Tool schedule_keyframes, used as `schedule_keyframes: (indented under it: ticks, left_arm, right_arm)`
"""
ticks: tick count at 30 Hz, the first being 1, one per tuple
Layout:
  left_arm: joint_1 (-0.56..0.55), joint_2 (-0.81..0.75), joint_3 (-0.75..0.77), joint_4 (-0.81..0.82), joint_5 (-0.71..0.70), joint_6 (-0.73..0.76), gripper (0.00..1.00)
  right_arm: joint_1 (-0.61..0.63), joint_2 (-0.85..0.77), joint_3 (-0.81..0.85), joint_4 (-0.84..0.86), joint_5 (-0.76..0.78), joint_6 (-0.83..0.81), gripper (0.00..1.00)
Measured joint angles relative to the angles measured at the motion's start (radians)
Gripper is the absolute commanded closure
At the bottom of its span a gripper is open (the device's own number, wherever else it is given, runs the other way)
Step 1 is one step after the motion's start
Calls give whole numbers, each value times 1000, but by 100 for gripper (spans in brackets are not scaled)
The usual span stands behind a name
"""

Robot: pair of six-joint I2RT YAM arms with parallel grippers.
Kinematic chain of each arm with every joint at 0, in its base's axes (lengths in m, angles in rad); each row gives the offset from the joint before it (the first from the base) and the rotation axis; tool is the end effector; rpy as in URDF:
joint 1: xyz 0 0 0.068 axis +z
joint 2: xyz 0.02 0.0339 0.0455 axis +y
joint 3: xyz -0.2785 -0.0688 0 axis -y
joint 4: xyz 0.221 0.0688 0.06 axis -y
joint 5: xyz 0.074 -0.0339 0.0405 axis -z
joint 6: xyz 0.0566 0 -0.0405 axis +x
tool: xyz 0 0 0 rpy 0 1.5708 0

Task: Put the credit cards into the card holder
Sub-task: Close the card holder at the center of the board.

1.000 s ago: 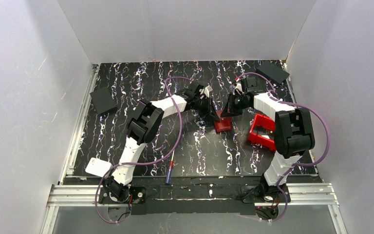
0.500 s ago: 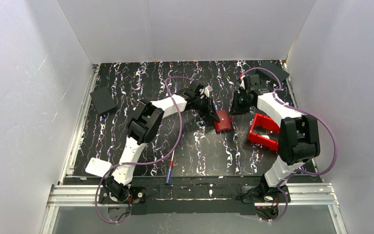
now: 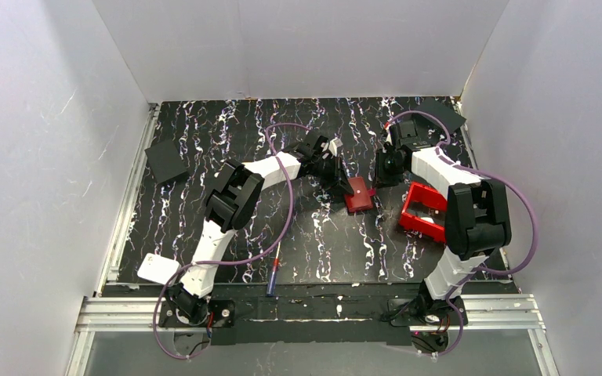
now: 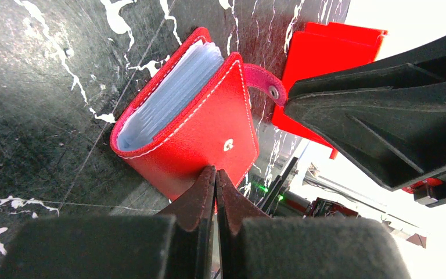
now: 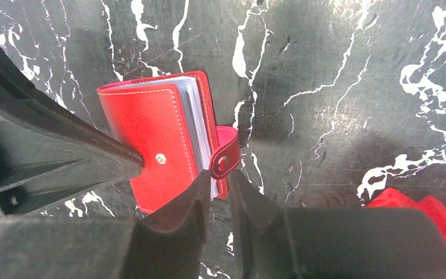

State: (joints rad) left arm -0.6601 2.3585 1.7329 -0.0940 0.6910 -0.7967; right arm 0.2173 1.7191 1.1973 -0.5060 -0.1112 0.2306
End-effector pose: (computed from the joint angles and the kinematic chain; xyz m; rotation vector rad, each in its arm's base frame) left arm 0.3887 -0.3474 0.1517 0.2417 2.5788 -1.4580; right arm 0.3404 0.0816 0.2193 -0.0232 2.6202 0.3042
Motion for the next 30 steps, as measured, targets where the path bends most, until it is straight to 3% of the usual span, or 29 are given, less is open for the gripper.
schedule_keyframes:
  ticks: [3,10,30]
  left_arm:
    - [0,0,0,0,0,0,100]
    - [0,0,0,0,0,0,100]
    - [0,2,0,4,4,0,100]
  right_arm:
    - [0,10,0,0,-3,0,75]
    - [0,11,0,6,-14,0,63]
    - [0,11,0,10,-56,-2,62]
